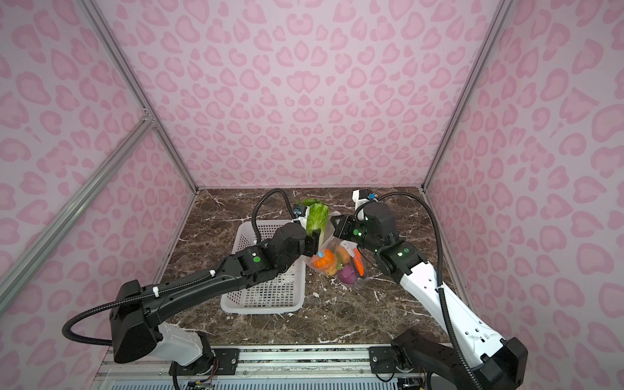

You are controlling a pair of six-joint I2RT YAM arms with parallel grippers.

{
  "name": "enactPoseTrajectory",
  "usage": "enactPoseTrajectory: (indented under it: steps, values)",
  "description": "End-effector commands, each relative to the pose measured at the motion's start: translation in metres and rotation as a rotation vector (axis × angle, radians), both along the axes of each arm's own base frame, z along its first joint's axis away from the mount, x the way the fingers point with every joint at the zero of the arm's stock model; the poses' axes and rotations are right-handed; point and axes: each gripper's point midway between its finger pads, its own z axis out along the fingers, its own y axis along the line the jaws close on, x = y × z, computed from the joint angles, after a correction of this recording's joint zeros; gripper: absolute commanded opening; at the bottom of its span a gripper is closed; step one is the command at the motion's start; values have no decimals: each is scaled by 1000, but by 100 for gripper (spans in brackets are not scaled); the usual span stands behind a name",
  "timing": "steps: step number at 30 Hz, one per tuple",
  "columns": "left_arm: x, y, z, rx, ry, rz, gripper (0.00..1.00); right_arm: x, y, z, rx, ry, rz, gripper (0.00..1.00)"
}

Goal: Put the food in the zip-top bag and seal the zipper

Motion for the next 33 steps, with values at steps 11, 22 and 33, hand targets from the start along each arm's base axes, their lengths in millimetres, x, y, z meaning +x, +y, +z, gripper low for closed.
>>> enactPoseTrajectory:
  steps: [11,22,33]
  values:
    - [-19,-33,-10,-115,111,-163,69,3,-44,-50,61,72,-128,0]
    - [-9,-63,6,-265,15,-167,71,2,-62,-60,69,99,-157,0]
    - [-5,-76,-56,66,-147,-68,71,6,-62,-67,78,129,-152,0]
